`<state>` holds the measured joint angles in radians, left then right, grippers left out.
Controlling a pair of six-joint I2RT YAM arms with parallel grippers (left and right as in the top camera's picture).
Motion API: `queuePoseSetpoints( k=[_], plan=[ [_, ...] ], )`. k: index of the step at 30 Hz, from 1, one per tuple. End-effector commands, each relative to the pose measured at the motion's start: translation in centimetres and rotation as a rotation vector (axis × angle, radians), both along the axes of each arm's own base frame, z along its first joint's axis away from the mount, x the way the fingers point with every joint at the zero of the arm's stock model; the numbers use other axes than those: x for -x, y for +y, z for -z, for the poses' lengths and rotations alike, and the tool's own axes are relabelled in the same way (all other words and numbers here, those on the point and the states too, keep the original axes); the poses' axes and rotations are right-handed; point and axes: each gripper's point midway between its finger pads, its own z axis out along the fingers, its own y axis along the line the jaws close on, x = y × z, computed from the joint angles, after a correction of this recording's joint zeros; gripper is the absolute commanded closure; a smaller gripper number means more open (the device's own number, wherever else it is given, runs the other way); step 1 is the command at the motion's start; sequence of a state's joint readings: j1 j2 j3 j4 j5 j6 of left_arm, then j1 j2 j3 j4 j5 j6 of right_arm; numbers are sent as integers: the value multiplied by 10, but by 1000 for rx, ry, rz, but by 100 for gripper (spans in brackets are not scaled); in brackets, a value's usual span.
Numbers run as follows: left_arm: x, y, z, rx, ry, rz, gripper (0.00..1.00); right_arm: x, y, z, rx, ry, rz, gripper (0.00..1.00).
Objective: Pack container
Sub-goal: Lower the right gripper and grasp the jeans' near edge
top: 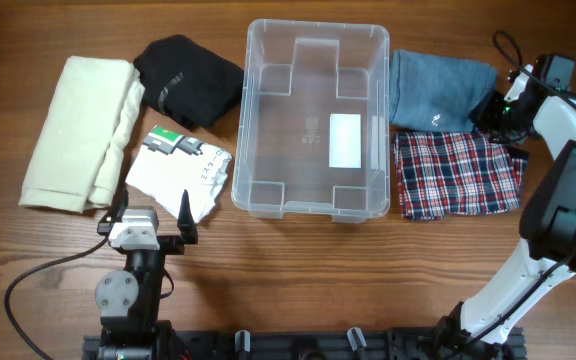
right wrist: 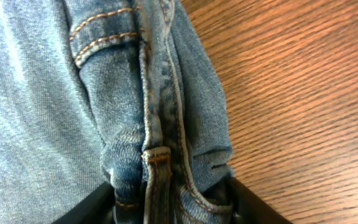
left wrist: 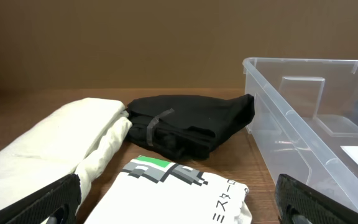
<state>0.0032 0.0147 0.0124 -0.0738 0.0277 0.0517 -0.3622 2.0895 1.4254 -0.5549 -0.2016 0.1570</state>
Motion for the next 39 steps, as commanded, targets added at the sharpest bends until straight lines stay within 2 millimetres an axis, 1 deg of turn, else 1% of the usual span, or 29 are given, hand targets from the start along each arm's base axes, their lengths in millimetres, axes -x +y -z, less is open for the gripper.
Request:
queuePoseSetpoints(
  k=[1,3,6,9,10,12,14,15,17,20,24,27,29,30,31,33,34,37,39],
  plan=[
    [0,1,2,-19,-1,-4,0,4,5,9,10,36,-12,71],
    [0,1,2,-19,-1,-4,0,-1,4,0,29,6,-33,82],
    [0,1,2,-19,-1,-4,0,-5,2,-8,39,-20,-33,96],
    [0,1,2,-19,-1,-4,0,-9,1,-20,50,-50,-32,96],
    [0,1,2,-19,0,-4,0,-11,0,-32,60,-75,-32,95],
    [0,1,2,-19,-1,-4,0,-13,-1,-44,70,-102,-31,94],
    [0,1,2,-19,-1,-4,0,-13,-3,-55,91,-120,-25,7],
    [0,1,2,-19,-1,-4,0,-12,-9,-54,119,-110,-11,0],
    [0,1,2,-19,-1,-4,0,-2,-18,-48,166,-59,16,0],
    [0,1,2,-19,0,-4,0,12,-22,-37,176,-1,69,0],
    [0,1,2,-19,0,-4,0,37,-13,-17,113,88,142,0],
    [0,1,2,-19,0,-4,0,54,-2,1,68,137,156,0],
    [0,1,2,-19,0,-4,0,73,5,15,48,199,158,0],
    [0,1,2,-19,-1,-4,0,81,8,19,41,226,156,0],
    [0,1,2,-19,0,-4,0,94,10,22,34,274,167,0],
    [0,1,2,-19,-1,-4,0,115,2,24,61,358,267,0],
    [0,1,2,-19,0,-4,0,121,-3,23,81,382,309,0],
    [0,1,2,-19,-1,-4,0,115,-8,16,111,351,261,0],
    [0,1,2,-19,-1,-4,0,108,-11,7,119,308,266,0]
  ],
)
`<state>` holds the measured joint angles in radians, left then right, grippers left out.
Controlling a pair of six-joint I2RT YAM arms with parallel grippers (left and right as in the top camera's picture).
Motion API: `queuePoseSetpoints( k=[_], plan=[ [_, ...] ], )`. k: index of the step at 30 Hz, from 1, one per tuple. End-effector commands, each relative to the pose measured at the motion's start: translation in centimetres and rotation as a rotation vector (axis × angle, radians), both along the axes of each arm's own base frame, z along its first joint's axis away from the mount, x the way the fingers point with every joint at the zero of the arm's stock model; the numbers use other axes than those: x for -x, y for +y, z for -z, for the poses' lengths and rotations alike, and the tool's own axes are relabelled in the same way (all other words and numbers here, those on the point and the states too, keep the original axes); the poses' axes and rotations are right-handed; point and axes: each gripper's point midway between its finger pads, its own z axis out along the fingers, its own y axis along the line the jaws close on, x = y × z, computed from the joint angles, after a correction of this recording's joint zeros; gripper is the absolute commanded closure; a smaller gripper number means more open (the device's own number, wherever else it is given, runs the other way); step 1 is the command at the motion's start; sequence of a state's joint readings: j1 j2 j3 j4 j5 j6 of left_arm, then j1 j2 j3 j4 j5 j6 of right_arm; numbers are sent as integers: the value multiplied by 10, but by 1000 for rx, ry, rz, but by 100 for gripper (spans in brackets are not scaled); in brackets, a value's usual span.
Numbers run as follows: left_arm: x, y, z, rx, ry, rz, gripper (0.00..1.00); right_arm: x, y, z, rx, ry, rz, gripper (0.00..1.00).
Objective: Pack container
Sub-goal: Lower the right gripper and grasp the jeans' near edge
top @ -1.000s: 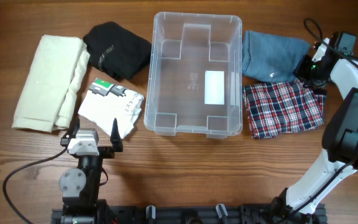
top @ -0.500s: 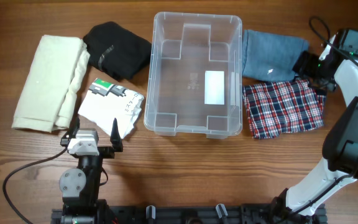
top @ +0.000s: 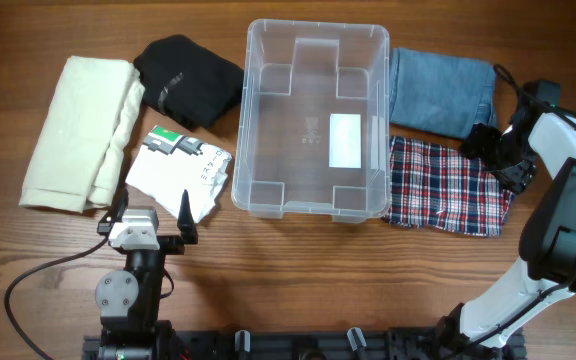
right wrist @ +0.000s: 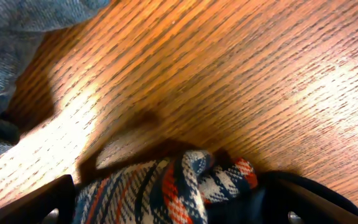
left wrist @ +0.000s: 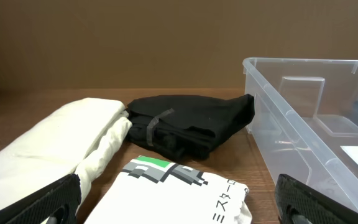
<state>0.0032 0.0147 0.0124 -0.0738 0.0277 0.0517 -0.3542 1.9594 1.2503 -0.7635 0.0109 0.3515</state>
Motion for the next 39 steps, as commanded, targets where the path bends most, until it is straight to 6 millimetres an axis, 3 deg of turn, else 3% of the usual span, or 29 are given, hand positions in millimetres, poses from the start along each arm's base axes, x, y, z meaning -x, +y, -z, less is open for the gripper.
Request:
queuePoseSetpoints(
  k=[1,4,8,12,20,27,30,32,35,39],
  plan=[
    [0,1,2,-19,0,-4,0,-1,-16,-12,79,-30,15,0],
    [0,1,2,-19,0,-4,0,-31,-18,-35,88,-174,-49,0],
    [0,1,2,-19,-1,-4,0,-69,-2,-65,30,-370,-192,0],
    [0,1,2,-19,-1,-4,0,-88,-2,-72,39,-456,-236,0],
    [0,1,2,-19,-1,-4,0,-111,-18,-52,103,-499,-229,0],
    [0,1,2,-19,0,-4,0,-108,-9,-1,24,-430,-235,0],
    [0,1,2,-19,0,-4,0,-104,-7,12,7,-402,-233,0],
    [0,1,2,-19,-1,-4,0,-106,4,10,-51,-424,-250,8],
    [0,1,2,-19,0,-4,0,-108,14,8,-107,-449,-266,39],
    [0,1,2,-19,0,-4,0,-107,15,8,-113,-447,-267,55]
  ],
)
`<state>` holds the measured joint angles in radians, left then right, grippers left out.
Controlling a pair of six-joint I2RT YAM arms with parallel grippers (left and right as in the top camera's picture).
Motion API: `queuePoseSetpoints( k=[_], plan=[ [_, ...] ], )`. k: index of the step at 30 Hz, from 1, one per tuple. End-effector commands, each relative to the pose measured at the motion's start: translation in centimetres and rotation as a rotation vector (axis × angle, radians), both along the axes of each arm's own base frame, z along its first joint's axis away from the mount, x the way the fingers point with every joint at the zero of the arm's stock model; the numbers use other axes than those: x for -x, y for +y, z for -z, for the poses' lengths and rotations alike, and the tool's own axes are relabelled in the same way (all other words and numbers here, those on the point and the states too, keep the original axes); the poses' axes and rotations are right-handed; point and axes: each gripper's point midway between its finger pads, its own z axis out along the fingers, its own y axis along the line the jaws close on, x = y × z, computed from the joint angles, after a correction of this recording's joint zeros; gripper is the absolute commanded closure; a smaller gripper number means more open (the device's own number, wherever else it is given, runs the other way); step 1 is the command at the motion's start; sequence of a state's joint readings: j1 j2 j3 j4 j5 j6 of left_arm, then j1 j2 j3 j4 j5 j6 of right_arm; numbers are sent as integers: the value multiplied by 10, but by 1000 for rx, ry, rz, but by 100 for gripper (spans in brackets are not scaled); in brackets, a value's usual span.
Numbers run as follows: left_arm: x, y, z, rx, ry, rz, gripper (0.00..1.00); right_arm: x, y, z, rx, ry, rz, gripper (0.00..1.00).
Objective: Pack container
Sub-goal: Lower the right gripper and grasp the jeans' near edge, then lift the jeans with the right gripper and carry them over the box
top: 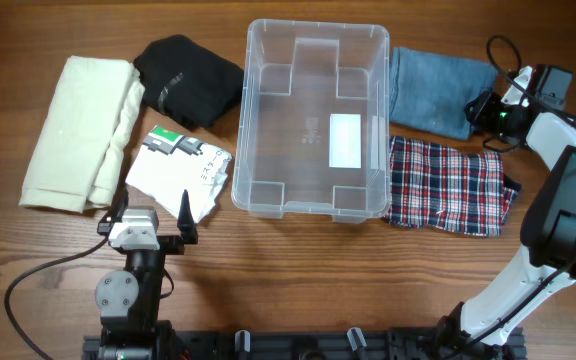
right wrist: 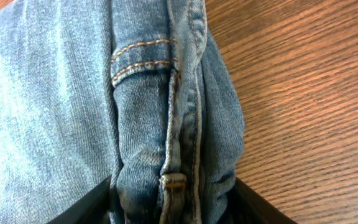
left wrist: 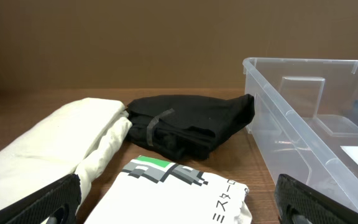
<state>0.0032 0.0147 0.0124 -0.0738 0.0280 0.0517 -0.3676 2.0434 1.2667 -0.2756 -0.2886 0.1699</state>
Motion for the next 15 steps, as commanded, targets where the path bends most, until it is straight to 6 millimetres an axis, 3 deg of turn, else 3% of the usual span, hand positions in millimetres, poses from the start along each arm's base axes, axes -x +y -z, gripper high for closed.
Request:
queuePoseSetpoints(
  k=[1,3,4,6,11,15],
  plan=[
    [0,2,2,-19,-1,-4,0,9,10,21,-41,54,-27,61],
    [0,2,2,-19,-1,-4,0,9,11,18,-41,52,-25,71],
    [0,2,2,-19,-1,-4,0,8,10,13,-38,43,-26,83],
    [0,2,2,-19,-1,-4,0,5,9,2,-28,19,-26,94],
    [0,2,2,-19,-1,-4,0,-2,7,-37,2,-62,-28,96],
    [0,2,2,-19,-1,-4,0,-8,16,-87,-14,-182,-67,96]
  ],
)
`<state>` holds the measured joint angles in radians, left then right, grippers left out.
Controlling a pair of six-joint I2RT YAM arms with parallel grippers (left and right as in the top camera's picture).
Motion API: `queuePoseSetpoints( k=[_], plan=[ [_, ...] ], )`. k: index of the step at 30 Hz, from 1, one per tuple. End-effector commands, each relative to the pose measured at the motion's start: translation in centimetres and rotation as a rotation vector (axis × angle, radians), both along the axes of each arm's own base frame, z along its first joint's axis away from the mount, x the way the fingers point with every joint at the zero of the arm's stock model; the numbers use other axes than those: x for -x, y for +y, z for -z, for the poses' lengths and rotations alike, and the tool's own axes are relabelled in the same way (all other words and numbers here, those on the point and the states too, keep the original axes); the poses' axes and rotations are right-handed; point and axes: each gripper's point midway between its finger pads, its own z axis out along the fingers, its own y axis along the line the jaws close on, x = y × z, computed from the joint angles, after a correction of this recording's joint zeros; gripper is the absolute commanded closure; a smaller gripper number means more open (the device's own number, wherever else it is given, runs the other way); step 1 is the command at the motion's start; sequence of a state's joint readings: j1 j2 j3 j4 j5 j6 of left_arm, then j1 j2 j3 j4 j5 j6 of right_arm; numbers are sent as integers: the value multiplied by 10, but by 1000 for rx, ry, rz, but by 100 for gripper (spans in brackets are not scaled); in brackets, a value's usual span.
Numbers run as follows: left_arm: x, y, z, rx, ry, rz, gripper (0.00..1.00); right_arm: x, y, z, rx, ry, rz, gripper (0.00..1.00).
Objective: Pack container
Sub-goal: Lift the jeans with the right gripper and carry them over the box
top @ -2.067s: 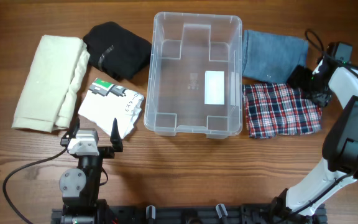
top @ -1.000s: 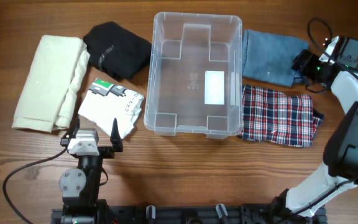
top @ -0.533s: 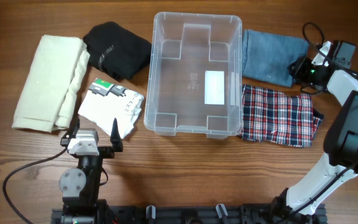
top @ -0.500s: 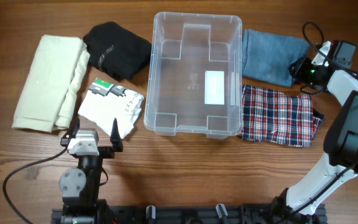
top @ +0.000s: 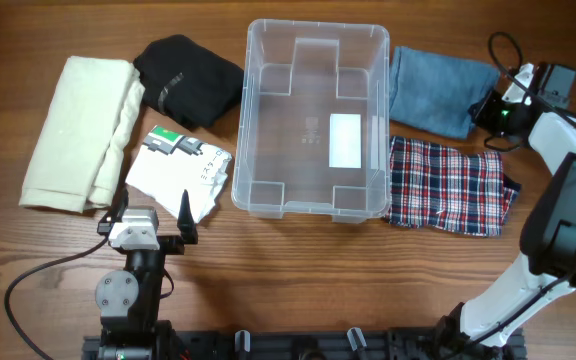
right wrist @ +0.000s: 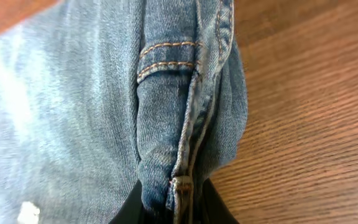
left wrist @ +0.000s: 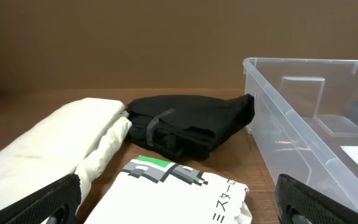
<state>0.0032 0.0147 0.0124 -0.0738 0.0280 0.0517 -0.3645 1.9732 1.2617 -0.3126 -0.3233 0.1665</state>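
Observation:
The clear plastic container (top: 317, 24) stands open at the table's middle, holding only a white label. Folded blue jeans (top: 433, 90) lie right of it, a plaid shirt (top: 446, 185) just below them. My right gripper (top: 488, 108) is at the jeans' right edge; in the right wrist view the gripper (right wrist: 173, 208) is shut on the folded denim (right wrist: 92, 112) seam. My left gripper (top: 153, 215) rests open near the front left, its dark fingers (left wrist: 58, 199) wide apart on either side of a white printed T-shirt (left wrist: 179, 193).
Left of the container lie a black garment (top: 186, 80), a cream folded cloth (top: 80, 130) and the white T-shirt (top: 178, 172). The right arm's white links (top: 573, 180) run down the table's right side. A cable (top: 38, 275) trails at the front left.
The right gripper's fingers stood wide on either side of the jeans' folded edge; now they are pinched together on it. The left arm and the other clothes are unchanged.
At first the right gripper was open around the jeans' right edge. Then it was down at the plaid shirt's right edge, and that shirt lay shifted and rumpled. Afterwards it was back at the jeans, open, and now it is shut on them.

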Motion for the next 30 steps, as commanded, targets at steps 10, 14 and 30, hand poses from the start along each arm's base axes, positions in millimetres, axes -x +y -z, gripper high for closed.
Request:
queuePoseSetpoints(
  k=[10,14,30],
  plan=[
    [0,2,2,-19,0,-4,0,13,22,-211,62,-446,-39,96],
    [0,2,2,-19,-1,-4,0,31,44,-263,43,-571,-111,96],
    [0,2,2,-19,0,-4,0,75,194,-362,-178,-823,-427,96]
  ],
)
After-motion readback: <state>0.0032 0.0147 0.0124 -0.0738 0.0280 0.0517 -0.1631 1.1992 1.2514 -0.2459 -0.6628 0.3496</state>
